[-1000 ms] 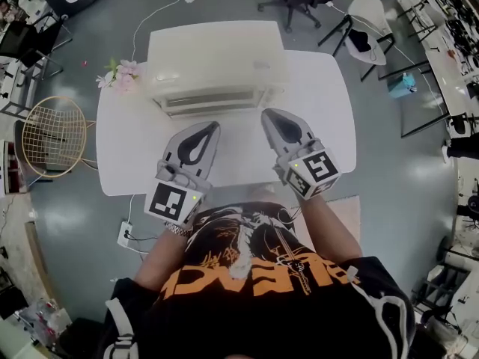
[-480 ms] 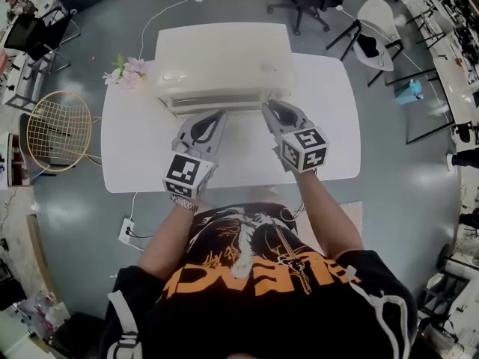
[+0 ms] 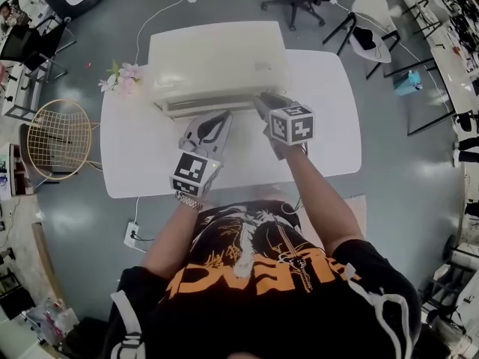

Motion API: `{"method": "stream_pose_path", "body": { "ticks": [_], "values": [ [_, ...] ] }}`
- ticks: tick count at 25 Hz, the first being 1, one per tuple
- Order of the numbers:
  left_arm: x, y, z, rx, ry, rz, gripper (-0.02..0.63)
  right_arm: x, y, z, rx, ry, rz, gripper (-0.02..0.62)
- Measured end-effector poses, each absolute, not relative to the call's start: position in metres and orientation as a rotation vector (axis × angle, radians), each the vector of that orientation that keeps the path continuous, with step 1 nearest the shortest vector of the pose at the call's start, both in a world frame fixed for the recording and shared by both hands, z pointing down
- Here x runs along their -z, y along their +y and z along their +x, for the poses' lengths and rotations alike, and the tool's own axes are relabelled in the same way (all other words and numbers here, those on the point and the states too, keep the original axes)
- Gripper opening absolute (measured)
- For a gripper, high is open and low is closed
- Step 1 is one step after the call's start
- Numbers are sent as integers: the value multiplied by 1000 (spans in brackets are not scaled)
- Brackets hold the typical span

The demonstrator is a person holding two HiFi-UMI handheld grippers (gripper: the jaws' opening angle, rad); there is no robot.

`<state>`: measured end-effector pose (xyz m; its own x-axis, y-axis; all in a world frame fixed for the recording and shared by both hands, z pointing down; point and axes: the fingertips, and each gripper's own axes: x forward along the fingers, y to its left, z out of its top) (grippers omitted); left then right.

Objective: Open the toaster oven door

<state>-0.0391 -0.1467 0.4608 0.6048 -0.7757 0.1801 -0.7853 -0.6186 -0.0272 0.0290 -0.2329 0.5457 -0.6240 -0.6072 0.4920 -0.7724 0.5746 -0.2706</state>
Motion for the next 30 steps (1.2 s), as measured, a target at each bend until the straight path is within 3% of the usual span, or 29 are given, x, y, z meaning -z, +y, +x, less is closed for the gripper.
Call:
{"method": "stream_pose_path", "body": {
  "ticks": [15, 30],
  "values": [
    [-468, -131, -43, -253, -1314, 2763, 20, -575, -171, 37, -884, -2385, 996, 83],
    [-489, -116, -41, -284, -1273, 2727, 20, -704, -63, 56, -1017, -2138, 836, 97]
  ]
}}
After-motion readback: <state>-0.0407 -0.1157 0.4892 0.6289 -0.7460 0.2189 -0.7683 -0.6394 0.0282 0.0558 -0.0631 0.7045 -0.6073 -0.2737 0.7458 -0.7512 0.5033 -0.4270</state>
